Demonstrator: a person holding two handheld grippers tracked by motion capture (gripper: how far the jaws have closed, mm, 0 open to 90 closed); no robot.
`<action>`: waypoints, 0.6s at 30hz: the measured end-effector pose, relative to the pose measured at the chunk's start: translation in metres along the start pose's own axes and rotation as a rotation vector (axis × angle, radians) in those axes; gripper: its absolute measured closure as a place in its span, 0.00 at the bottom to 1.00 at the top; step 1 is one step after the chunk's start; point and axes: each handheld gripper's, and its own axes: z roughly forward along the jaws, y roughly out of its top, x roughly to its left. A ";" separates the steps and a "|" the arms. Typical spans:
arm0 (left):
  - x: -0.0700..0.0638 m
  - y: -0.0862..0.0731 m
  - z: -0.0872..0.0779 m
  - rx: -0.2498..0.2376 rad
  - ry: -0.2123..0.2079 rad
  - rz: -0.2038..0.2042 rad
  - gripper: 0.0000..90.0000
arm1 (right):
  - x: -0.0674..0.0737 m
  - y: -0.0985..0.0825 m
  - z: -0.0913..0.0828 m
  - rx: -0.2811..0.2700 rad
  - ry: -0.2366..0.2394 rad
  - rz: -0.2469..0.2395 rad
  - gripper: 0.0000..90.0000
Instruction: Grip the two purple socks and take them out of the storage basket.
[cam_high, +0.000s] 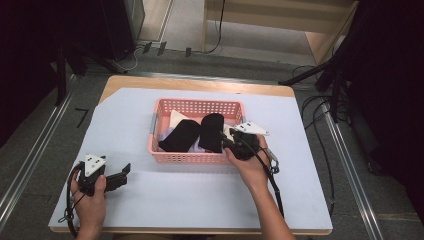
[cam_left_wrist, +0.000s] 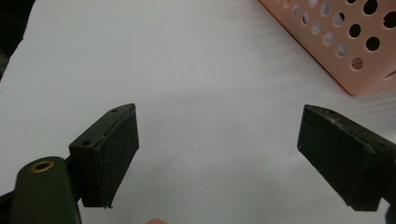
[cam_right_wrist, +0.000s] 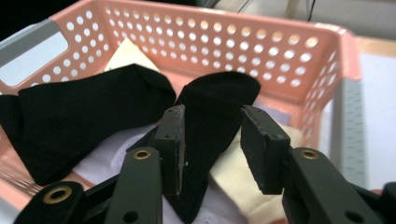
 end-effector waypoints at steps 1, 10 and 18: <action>0.000 0.000 0.000 0.000 0.000 0.000 0.15 | 0.000 0.000 0.002 0.014 0.007 0.006 0.68; -0.001 0.000 0.001 0.006 0.004 -0.003 0.15 | 0.001 0.007 0.015 0.087 0.009 0.044 0.74; 0.000 0.000 0.001 0.009 -0.001 0.000 0.15 | 0.010 0.015 0.040 0.218 -0.011 0.035 0.72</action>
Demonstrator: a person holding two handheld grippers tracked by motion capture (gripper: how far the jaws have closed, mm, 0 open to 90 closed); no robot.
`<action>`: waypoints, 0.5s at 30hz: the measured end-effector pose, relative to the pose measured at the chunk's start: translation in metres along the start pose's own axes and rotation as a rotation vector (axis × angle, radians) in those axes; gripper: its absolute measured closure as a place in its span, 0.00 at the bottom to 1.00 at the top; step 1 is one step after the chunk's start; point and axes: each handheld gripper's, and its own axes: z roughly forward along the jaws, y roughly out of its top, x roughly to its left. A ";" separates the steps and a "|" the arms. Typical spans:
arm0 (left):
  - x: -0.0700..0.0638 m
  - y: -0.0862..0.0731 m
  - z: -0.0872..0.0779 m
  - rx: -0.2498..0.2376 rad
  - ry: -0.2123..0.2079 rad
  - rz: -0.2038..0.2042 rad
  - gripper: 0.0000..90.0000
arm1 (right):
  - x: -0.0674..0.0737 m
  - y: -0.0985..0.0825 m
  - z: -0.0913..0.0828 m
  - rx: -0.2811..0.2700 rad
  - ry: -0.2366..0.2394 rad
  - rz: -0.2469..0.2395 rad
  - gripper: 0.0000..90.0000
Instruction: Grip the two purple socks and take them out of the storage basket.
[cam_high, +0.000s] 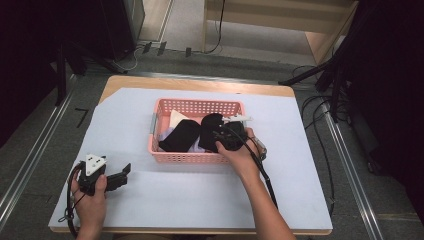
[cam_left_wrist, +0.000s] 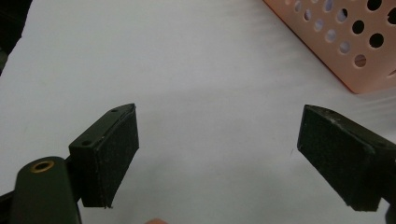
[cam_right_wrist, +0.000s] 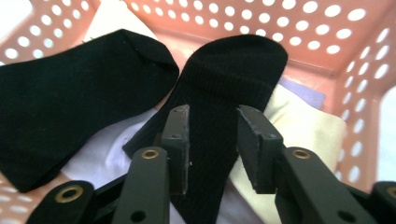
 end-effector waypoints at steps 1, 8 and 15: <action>0.000 0.000 0.000 0.001 0.000 0.000 0.15 | 0.001 0.002 0.003 0.012 -0.001 -0.003 0.71; 0.001 0.000 0.000 0.006 -0.001 0.001 0.15 | 0.005 0.014 0.022 0.152 -0.002 0.056 0.53; 0.001 0.000 0.001 0.005 -0.002 -0.001 0.15 | 0.013 0.017 0.041 0.432 -0.103 -0.011 0.59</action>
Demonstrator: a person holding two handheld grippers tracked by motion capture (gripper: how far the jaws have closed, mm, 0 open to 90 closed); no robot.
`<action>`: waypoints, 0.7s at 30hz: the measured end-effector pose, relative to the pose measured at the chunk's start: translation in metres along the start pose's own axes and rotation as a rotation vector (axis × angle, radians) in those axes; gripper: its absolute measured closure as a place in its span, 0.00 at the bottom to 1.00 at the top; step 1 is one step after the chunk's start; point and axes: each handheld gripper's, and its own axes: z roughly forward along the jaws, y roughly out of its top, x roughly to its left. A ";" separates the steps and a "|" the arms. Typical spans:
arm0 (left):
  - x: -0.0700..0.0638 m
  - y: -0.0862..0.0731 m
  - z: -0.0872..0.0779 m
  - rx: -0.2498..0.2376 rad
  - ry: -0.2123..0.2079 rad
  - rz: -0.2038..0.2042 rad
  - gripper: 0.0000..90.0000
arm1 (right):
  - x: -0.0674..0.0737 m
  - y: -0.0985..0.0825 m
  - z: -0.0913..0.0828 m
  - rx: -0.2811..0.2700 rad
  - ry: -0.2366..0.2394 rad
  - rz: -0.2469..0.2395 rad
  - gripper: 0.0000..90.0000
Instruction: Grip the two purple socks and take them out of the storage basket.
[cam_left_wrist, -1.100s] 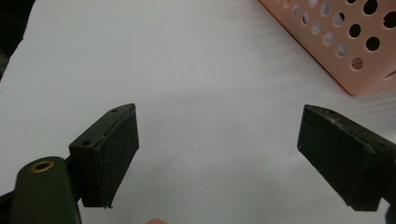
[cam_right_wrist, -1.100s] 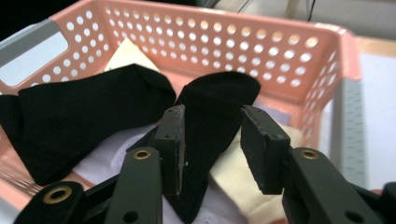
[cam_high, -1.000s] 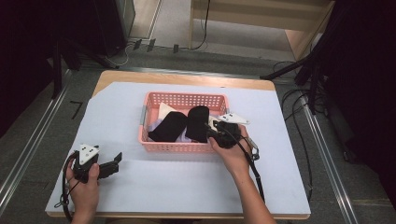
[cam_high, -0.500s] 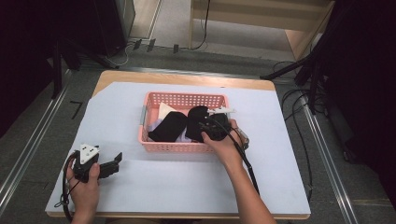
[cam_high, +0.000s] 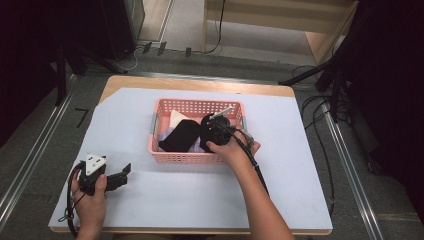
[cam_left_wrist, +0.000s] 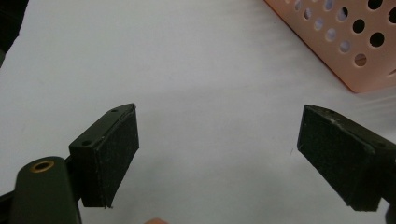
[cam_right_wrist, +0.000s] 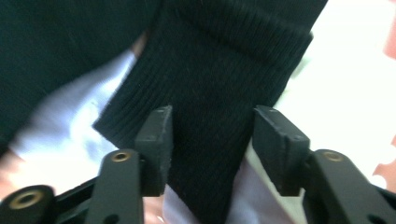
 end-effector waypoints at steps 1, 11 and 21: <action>0.000 0.000 0.000 0.000 0.000 0.000 0.15 | 0.000 0.000 0.000 0.000 0.000 0.000 0.59; 0.000 0.000 0.000 0.004 -0.003 -0.004 0.15 | -0.009 -0.005 -0.019 -0.154 0.280 0.087 0.89; 0.000 0.000 0.001 0.008 0.000 0.007 0.15 | 0.004 0.007 -0.074 -0.438 0.557 0.065 0.89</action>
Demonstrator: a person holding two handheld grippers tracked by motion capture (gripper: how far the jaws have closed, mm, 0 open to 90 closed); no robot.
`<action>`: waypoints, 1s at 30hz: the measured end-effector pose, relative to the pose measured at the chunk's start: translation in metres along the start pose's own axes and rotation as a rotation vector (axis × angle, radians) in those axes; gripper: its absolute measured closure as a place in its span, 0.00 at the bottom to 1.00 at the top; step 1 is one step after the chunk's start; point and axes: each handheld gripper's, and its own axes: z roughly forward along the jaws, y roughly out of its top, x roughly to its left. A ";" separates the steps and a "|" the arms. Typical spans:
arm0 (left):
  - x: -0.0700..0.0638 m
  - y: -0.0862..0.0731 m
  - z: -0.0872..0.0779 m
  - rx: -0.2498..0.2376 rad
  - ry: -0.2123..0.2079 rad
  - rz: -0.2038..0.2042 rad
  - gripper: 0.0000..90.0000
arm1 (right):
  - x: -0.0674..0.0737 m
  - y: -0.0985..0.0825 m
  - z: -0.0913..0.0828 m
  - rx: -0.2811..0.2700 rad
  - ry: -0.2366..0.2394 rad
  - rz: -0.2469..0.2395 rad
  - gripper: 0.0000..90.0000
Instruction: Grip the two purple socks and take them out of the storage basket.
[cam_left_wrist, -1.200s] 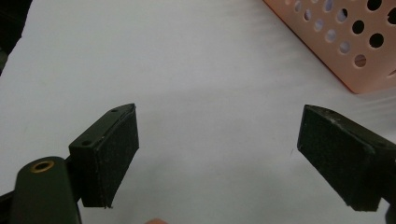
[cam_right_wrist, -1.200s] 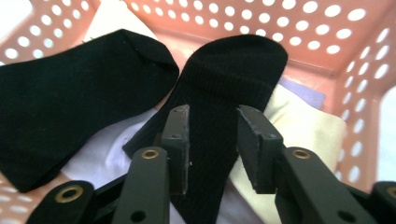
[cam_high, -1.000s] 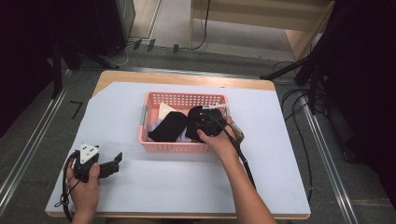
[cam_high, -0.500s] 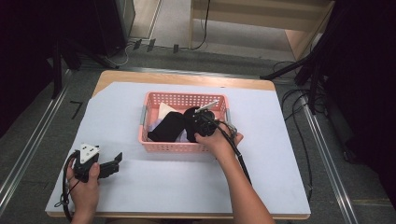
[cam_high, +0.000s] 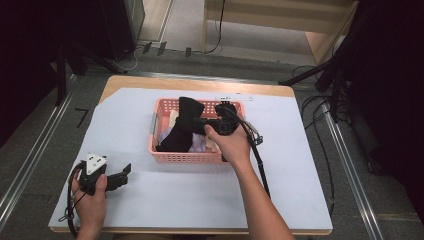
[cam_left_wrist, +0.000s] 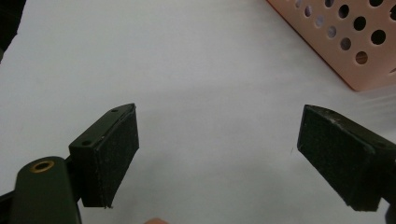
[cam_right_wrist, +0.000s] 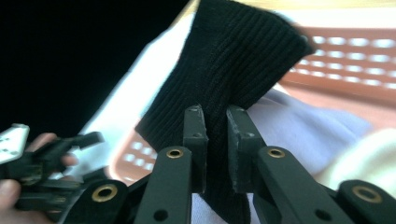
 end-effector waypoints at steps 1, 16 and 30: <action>0.000 0.000 0.000 -0.001 0.001 0.001 0.15 | 0.001 0.001 0.002 0.001 0.011 -0.001 0.88; 0.000 0.000 0.000 0.006 -0.004 -0.004 0.15 | -0.026 -0.016 0.015 0.155 -0.405 -0.036 0.91; 0.000 0.000 0.000 0.002 -0.006 0.000 0.15 | -0.030 -0.034 0.040 0.314 -0.407 -0.055 0.65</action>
